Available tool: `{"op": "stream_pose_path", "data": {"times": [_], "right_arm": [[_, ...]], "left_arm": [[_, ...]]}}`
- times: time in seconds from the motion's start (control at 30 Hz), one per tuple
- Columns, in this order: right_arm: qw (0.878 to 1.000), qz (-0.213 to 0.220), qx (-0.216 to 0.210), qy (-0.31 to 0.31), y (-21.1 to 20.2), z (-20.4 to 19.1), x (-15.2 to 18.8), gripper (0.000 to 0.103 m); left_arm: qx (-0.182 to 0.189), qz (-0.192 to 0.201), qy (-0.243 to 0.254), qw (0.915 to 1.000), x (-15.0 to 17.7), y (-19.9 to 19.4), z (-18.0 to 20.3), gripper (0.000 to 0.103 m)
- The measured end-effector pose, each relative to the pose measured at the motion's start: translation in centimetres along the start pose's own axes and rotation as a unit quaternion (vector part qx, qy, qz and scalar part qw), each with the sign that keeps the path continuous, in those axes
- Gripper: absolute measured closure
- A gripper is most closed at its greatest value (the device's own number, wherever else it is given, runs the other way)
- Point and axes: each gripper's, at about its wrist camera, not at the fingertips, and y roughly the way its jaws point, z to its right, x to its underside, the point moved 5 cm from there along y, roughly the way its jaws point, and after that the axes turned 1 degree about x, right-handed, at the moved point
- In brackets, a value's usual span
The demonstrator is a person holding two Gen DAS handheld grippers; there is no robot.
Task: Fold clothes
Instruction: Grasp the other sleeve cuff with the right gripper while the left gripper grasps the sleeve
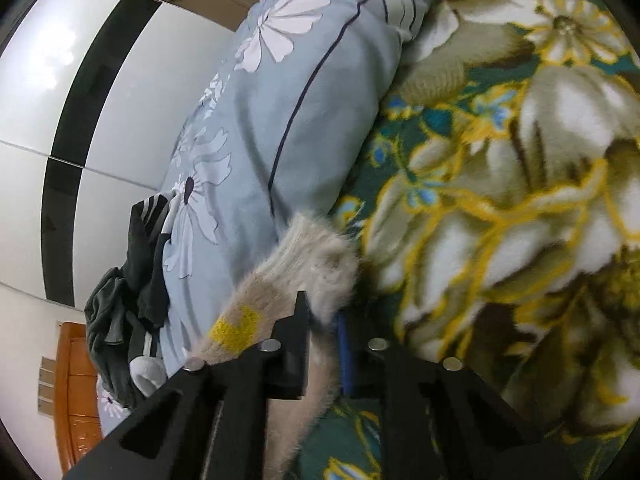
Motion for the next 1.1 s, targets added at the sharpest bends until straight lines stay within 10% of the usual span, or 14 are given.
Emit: {"op": "stream_pose_path", "data": {"times": [0.23,0.7,0.83,1.1], "right_arm": [[0.993,0.099,0.047,-0.033,-6.5,0.9,-4.0,0.093],[0.99,0.061,0.051,-0.113,-8.1,-2.8,-2.2,0.094],[0.984,0.055,0.056,-0.163,-9.1,-5.1,-1.4,0.094],[0.974,0.046,0.017,-0.221,-11.0,-11.1,0.1,0.094]], "left_arm": [[-0.025,0.019,-0.077,0.9965,-0.9,-0.2,-4.7,0.041],[0.013,0.05,-0.202,0.9779,-4.9,6.8,-8.6,0.043],[0.01,0.051,-0.191,0.9802,-5.9,7.6,-8.3,0.088],[0.036,0.138,-0.143,0.9794,-11.1,2.3,-6.3,0.093]]}}
